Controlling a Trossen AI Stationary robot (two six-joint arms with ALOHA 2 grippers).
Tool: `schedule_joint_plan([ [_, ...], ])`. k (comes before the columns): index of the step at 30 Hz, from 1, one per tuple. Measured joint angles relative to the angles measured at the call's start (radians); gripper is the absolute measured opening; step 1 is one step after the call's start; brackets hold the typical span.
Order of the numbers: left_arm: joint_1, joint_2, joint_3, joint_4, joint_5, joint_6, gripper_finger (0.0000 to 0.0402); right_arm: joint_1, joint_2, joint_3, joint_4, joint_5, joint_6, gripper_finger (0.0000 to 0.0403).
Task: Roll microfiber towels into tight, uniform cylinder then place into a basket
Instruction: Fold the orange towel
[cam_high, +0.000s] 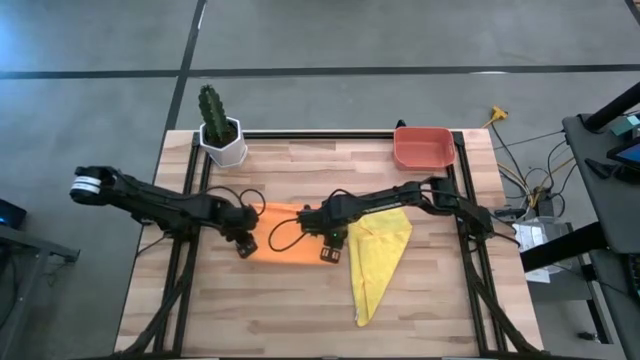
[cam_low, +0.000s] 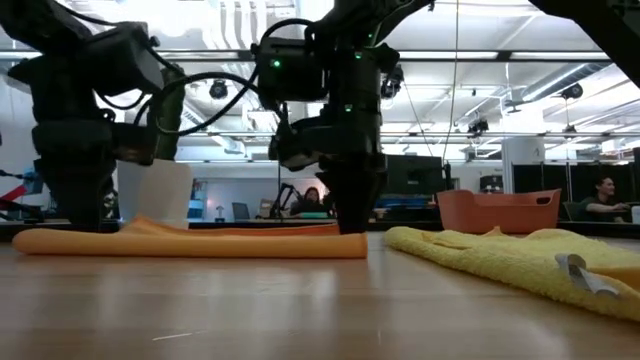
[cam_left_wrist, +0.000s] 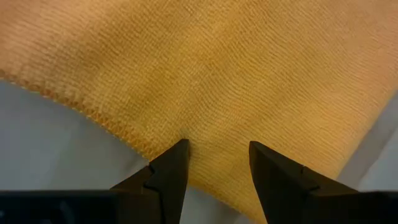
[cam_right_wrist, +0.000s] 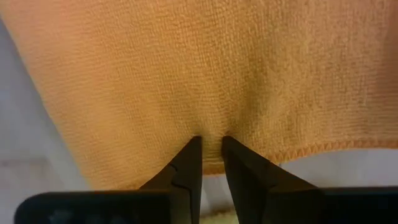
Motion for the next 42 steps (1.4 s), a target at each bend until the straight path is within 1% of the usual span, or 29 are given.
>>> schedule_joint_plan([
  [5, -0.001, 0.004, 0.033, -0.026, 0.046, -0.076, 0.0155, -0.002, -0.027, -0.005, -0.065, 0.020, -0.067, 0.0057],
  [11, -0.001, -0.031, 0.087, -0.062, 0.057, -0.157, 0.0155, -0.012, -0.088, -0.010, -0.071, 0.079, -0.112, 0.0056],
  [15, -0.001, -0.073, 0.128, -0.073, 0.056, -0.206, 0.0155, -0.020, -0.162, -0.058, -0.059, 0.145, -0.090, 0.0056],
  [18, -0.014, -0.101, 0.162, -0.070, 0.032, -0.249, 0.0155, -0.028, -0.250, -0.148, 0.016, 0.156, -0.082, 0.0056],
  [23, -0.065, -0.123, 0.221, -0.064, -0.037, -0.251, 0.0154, -0.035, -0.449, -0.375, 0.195, 0.148, -0.098, 0.0056],
  [26, -0.107, -0.122, 0.260, -0.064, -0.102, -0.255, 0.0145, -0.036, -0.571, -0.508, 0.259, 0.145, -0.102, 0.0056],
  [32, -0.181, -0.084, 0.345, -0.067, -0.271, -0.350, 0.0108, -0.037, -0.774, -0.710, 0.279, 0.112, 0.029, 0.0056],
  [34, -0.196, -0.057, 0.383, -0.069, -0.306, -0.357, 0.0094, -0.040, -0.832, -0.763, 0.285, 0.075, 0.046, 0.0056],
  [37, -0.202, -0.011, 0.441, -0.069, -0.316, -0.356, 0.0073, -0.045, -0.902, -0.809, 0.302, 0.012, 0.073, 0.0056],
  [39, -0.202, 0.025, 0.483, -0.066, -0.318, -0.356, 0.0059, -0.048, -0.935, -0.825, 0.305, -0.004, 0.108, 0.0056],
  [42, -0.202, 0.081, 0.549, -0.068, -0.319, -0.356, 0.0034, -0.052, -0.963, -0.828, 0.319, -0.004, 0.080, 0.0056],
])
